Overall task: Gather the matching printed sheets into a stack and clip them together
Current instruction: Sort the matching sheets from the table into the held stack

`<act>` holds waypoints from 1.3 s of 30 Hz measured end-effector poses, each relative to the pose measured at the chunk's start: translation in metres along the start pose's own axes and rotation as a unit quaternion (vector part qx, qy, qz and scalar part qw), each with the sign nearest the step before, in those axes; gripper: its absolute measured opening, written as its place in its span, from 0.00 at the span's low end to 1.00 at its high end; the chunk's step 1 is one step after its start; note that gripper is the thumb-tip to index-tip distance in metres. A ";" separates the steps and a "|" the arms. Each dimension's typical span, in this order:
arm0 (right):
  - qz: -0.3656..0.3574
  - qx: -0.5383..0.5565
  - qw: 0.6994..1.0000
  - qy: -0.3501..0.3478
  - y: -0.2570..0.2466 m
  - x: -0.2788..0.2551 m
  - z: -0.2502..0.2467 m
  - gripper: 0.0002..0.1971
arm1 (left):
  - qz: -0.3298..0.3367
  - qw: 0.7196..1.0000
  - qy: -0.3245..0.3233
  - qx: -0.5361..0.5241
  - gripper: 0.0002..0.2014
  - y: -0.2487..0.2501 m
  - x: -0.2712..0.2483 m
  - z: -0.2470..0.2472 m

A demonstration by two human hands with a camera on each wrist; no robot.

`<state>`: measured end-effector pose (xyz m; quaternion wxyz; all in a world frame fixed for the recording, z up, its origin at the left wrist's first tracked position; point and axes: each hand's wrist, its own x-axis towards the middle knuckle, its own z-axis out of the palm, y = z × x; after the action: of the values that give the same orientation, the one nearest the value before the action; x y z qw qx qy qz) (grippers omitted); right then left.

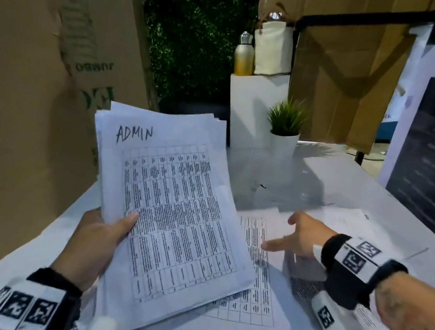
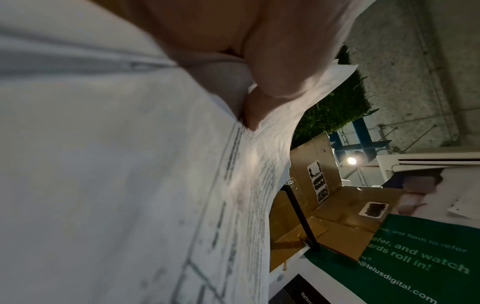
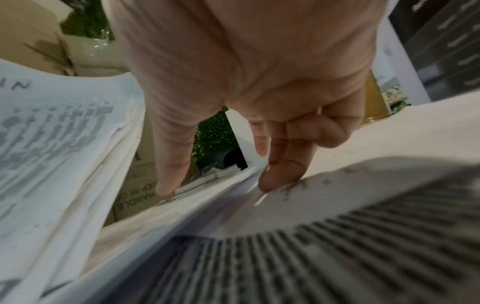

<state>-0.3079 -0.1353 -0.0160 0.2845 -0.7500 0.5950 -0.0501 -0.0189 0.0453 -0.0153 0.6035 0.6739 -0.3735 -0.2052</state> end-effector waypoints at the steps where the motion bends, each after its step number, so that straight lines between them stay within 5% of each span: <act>1: -0.005 -0.009 1.000 0.001 -0.004 0.001 0.004 0.53 | -0.007 1.000 0.001 -0.001 0.05 -0.002 -0.001 0.002; 5: -0.017 -0.020 0.999 0.023 -0.013 0.011 0.017 0.43 | -0.009 1.000 -0.007 0.019 0.11 -0.002 -0.006 0.010; 8: -0.022 0.068 0.996 0.044 -0.006 0.017 0.009 0.28 | 0.001 1.000 -0.009 0.028 0.11 0.000 -0.007 0.008; 10: -0.063 0.097 0.992 0.042 -0.001 0.015 -0.006 0.10 | 0.000 1.000 -0.005 0.020 0.12 -0.001 -0.005 0.006; 13: -0.094 0.101 0.989 0.046 0.007 0.012 -0.045 0.03 | -0.015 1.000 -0.004 -0.017 0.10 0.001 -0.005 0.003; 19: -0.118 -0.135 0.981 0.068 0.019 0.032 -0.129 0.10 | -0.043 0.996 0.013 -0.083 0.05 0.000 -0.002 0.005; 24: -0.083 -0.262 0.961 0.016 0.032 0.078 -0.106 0.10 | -0.055 0.997 0.026 -0.042 0.03 -0.003 0.000 0.009; 27: -0.090 -0.300 0.949 -0.030 0.034 0.093 -0.073 0.08 | -0.032 0.999 0.020 0.017 0.13 -0.004 0.002 0.009; 31: -0.105 -0.292 0.950 -0.026 0.042 0.106 -0.056 0.17 | -0.015 0.999 0.012 0.039 0.09 0.002 0.000 0.010; 39: -0.117 -0.283 0.952 -0.008 0.051 0.112 -0.058 0.15 | -0.025 1.000 0.007 0.012 0.09 0.008 -0.004 0.014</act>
<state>-0.3433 -0.2666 -0.0221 0.0576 -0.8647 0.4903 0.0933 -0.0334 0.0394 -0.0113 0.5926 0.6914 -0.3552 -0.2111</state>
